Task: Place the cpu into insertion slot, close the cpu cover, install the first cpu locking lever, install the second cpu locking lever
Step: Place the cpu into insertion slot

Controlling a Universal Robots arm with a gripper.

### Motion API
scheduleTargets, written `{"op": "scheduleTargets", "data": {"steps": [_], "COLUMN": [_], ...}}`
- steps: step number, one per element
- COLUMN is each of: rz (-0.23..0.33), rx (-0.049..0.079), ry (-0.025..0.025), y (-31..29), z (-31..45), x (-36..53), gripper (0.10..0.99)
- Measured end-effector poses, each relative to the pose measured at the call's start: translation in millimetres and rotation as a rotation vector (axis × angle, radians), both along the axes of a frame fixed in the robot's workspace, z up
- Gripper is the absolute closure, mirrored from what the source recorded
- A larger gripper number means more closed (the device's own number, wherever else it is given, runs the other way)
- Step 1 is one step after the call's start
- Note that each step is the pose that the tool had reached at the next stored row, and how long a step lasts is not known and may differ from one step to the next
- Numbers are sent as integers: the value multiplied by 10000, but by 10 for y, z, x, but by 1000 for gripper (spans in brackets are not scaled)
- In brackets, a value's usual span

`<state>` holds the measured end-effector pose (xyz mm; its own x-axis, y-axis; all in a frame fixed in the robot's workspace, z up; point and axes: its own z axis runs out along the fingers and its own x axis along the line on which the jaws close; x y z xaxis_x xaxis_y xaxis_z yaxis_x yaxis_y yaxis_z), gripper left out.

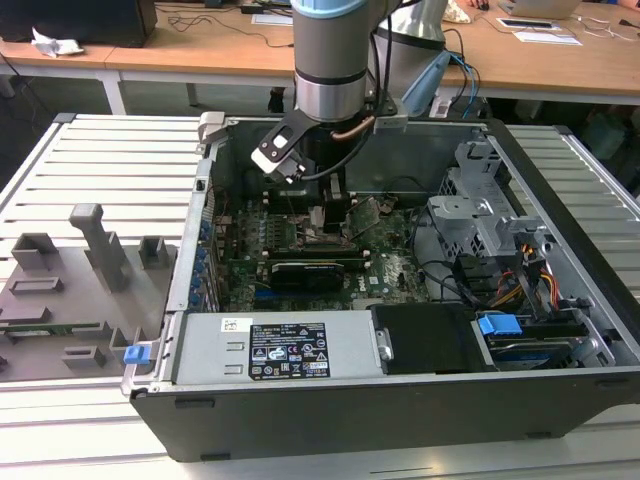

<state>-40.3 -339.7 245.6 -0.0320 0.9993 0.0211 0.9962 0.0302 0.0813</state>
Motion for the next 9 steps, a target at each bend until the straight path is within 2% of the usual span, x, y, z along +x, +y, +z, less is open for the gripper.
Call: {"op": "scheduleTargets", "data": {"steps": [9], "rz": [0], "rx": [-30], "ry": [1], "y": [15], "z": [-52], "x": [0], "gripper": [545]}}
